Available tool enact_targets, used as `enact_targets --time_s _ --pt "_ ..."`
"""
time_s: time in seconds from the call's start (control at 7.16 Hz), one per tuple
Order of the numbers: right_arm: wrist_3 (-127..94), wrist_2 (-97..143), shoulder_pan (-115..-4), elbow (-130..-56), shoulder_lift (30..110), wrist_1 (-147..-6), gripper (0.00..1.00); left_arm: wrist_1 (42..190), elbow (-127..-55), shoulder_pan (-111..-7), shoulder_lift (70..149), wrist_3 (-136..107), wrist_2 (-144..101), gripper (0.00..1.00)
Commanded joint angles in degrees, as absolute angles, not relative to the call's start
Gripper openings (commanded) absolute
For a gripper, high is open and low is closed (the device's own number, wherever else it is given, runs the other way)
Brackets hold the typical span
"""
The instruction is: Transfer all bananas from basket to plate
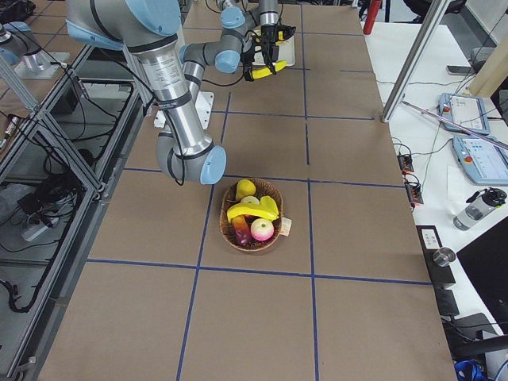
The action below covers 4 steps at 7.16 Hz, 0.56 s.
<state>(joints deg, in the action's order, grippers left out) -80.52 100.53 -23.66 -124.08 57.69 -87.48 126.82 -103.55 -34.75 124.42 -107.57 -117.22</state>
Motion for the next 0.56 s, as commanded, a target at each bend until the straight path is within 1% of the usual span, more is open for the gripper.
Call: enact_targets --time_s 0.0,0.28,0.42 --pt "-80.4 101.1 -25.1 -129.1 61.2 -87.6 1.0 120.0 -104.1 -38.6 120.7 -106.0 -121.3 0.0" --pt "-80.4 101.1 -26.9 -130.9 65.1 -87.6 1.0 119.6 -104.9 -46.4 111.1 -97.3 -127.8 0.0" --pt "-80.4 101.1 -27.6 -130.9 66.5 -87.6 1.0 119.7 -105.6 -50.1 104.0 -91.6 -128.7 0.0"
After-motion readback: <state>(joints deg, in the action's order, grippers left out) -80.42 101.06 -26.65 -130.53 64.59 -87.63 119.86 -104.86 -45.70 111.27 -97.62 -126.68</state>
